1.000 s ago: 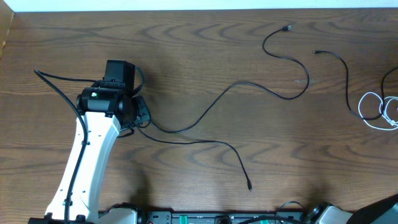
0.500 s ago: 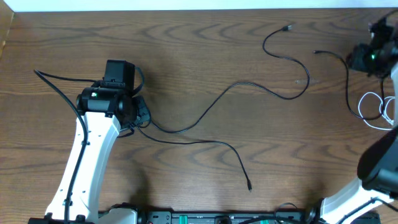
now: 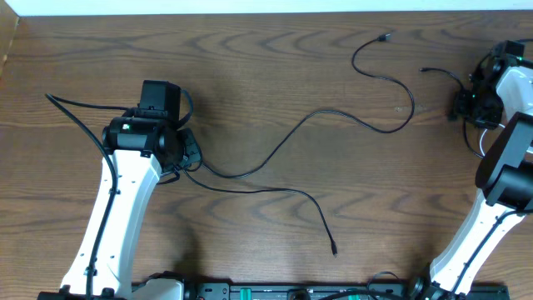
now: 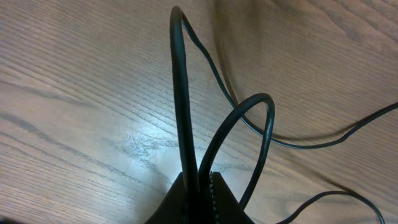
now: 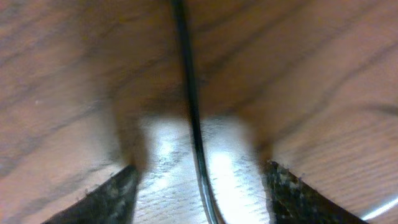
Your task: Untangle cables
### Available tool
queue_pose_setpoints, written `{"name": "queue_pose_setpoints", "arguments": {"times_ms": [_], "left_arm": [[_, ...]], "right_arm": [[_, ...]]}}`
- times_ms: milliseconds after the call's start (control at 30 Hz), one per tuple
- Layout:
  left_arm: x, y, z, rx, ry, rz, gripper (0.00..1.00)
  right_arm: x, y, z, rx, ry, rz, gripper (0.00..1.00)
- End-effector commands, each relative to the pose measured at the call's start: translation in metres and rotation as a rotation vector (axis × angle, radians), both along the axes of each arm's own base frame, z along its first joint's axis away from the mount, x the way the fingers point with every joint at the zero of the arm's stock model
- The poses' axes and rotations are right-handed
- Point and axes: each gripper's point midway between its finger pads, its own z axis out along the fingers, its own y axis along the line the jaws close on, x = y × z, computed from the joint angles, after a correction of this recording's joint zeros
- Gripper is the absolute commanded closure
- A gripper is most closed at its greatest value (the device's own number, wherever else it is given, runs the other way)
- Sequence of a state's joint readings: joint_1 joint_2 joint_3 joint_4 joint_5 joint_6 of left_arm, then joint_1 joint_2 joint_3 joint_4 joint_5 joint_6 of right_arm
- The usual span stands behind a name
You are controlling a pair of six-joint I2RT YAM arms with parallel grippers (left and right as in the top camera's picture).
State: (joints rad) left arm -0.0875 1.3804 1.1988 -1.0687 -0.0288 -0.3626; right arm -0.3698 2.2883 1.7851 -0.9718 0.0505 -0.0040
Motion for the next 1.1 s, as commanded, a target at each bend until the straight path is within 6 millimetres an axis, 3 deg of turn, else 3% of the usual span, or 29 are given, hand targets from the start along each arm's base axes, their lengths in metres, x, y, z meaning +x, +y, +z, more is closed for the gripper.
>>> {"name": "queue_pose_setpoints", "arguments": {"times_ms": [0, 33, 67, 100, 200, 233, 300, 333, 367, 433, 533, 633, 700, 733, 800, 833, 900, 967, 1000, 1067], "left_arm": [[-0.001, 0.002, -0.001, 0.005, 0.006, 0.002, 0.92], [-0.001, 0.002, -0.001, 0.005, 0.006, 0.002, 0.93], [-0.001, 0.002, -0.001, 0.005, 0.006, 0.002, 0.93], [-0.001, 0.002, -0.001, 0.005, 0.006, 0.002, 0.92], [-0.001, 0.002, -0.001, 0.005, 0.006, 0.002, 0.93], [-0.001, 0.002, -0.001, 0.005, 0.006, 0.002, 0.92], [-0.001, 0.002, -0.001, 0.005, 0.006, 0.002, 0.92], [-0.001, 0.002, -0.001, 0.005, 0.006, 0.002, 0.92], [-0.001, 0.002, -0.001, 0.005, 0.006, 0.002, 0.92], [-0.001, 0.002, -0.001, 0.005, 0.006, 0.002, 0.93], [-0.001, 0.002, -0.001, 0.005, 0.006, 0.002, 0.93], [-0.001, 0.002, -0.001, 0.005, 0.006, 0.002, 0.92], [-0.001, 0.002, -0.001, 0.005, 0.006, 0.002, 0.93], [-0.001, 0.002, -0.001, 0.005, 0.005, 0.002, 0.92], [-0.001, 0.002, -0.001, 0.005, 0.005, 0.002, 0.92], [-0.001, 0.0, -0.001, -0.003, 0.005, 0.0, 0.92], [0.003, -0.012, 0.0, -0.07, -0.012, -0.017, 0.93], [0.03, -0.066, 0.017, -0.35, -0.133, -0.123, 0.93], [0.055, -0.112, 0.047, -0.545, -0.272, -0.229, 0.93], [0.079, -0.156, 0.087, -0.676, -0.446, -0.313, 0.93]], "right_arm": [[-0.012, -0.004, -0.017, 0.025, 0.039, -0.038, 0.62], [-0.012, -0.002, -0.018, 0.044, 0.036, -0.039, 0.66], [-0.011, 0.002, -0.019, 0.073, 0.027, -0.041, 0.79], [-0.009, 0.007, -0.019, 0.113, 0.011, -0.042, 0.99], [-0.004, 0.016, -0.014, 0.164, -0.014, -0.038, 0.99], [0.0, 0.015, -0.002, 0.165, -0.042, -0.037, 0.99], [0.014, -0.006, 0.058, 0.106, -0.18, -0.071, 0.99], [0.013, -0.033, 0.111, 0.047, -0.299, -0.185, 0.99], [0.008, -0.045, 0.126, 0.02, -0.328, -0.24, 0.99], [-0.029, -0.095, 0.175, -0.123, -0.393, -0.474, 0.99], [-0.07, -0.13, 0.183, -0.199, -0.352, -0.62, 0.99], [-0.12, -0.155, 0.153, -0.241, -0.227, -0.803, 0.99], [-0.127, -0.159, 0.134, -0.195, -0.225, -0.85, 0.87], [-0.111, -0.151, 0.126, -0.082, -0.292, -0.827, 0.66], [-0.07, -0.126, 0.129, 0.108, -0.425, -0.679, 0.52], [-0.05, -0.109, 0.135, 0.179, -0.475, -0.583, 0.51], [-0.03, -0.08, 0.14, 0.257, -0.502, -0.466, 0.51], [-0.01, -0.029, 0.139, 0.308, -0.479, -0.269, 0.49], [0.0, 0.01, 0.136, 0.329, -0.438, -0.148, 0.47], [0.007, 0.044, 0.134, 0.341, -0.411, -0.043, 0.46]]}}
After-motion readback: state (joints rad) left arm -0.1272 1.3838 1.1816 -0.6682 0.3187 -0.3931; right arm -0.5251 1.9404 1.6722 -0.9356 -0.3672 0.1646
